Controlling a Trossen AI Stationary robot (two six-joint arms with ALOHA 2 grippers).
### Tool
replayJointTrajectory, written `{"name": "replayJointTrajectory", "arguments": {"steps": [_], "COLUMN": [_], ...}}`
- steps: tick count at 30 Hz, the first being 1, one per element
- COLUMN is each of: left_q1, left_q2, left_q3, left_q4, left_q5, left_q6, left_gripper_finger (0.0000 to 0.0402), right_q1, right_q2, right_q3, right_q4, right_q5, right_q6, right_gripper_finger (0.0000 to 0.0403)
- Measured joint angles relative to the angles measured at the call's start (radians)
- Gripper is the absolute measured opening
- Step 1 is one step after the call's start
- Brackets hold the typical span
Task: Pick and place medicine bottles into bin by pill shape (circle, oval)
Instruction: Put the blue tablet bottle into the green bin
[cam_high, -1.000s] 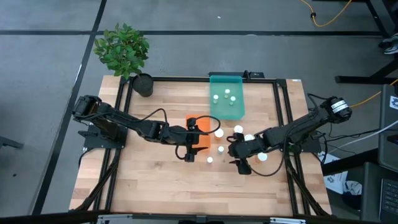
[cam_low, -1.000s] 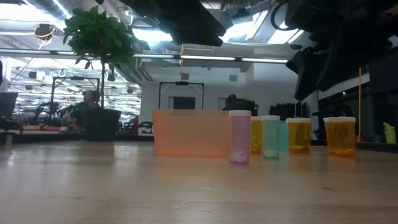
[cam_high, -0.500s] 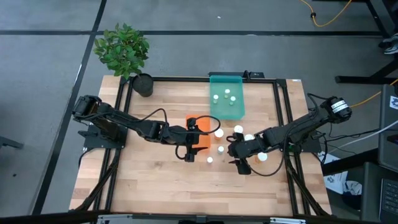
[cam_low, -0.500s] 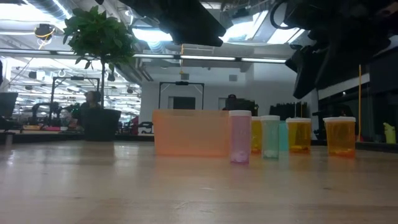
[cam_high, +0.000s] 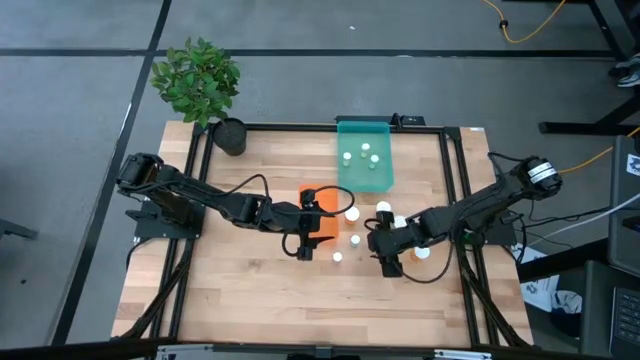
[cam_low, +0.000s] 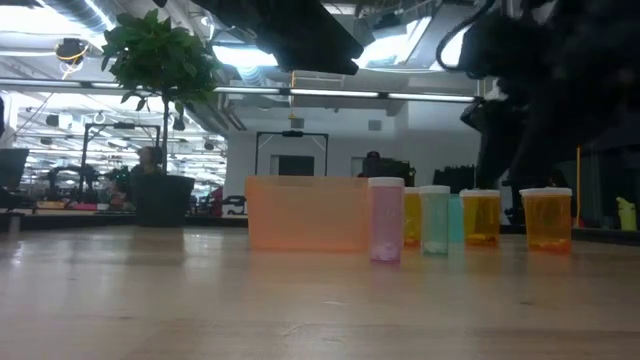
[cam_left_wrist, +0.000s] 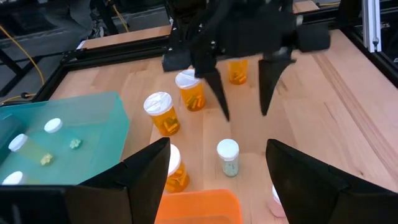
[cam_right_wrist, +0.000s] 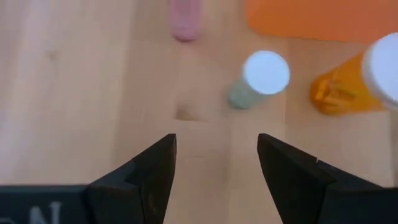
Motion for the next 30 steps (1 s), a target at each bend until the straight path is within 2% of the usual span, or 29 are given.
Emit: {"name": "replayJointTrajectory", "arguments": {"steps": [5, 10, 21, 30], "left_q1": [0.000, 0.000, 0.000, 0.000], "left_q2": [0.000, 0.000, 0.000, 0.000], "left_q3": [0.000, 0.000, 0.000, 0.000], "left_q4": [0.000, 0.000, 0.000, 0.000], "left_q5": [0.000, 0.000, 0.000, 0.000], "left_q6": [0.000, 0.000, 0.000, 0.000], "left_gripper_finger": [0.0257, 0.0257, 0.0257, 0.0257], "right_q1": [-0.042, -0.091, -0.104, -0.104], "right_q2": [0.059, 0.099, 0.116, 0.117], "right_q3": [-0.001, -0.001, -0.001, -0.001], "right_q4": [0.054, 0.127, 0.250, 0.248], "right_q5": [0.063, 0.007, 0.009, 0.010], "right_q6": [-0.026, -0.032, -0.077, -0.074], "right_gripper_finger": [0.0226, 0.0226, 0.0226, 0.0208]}}
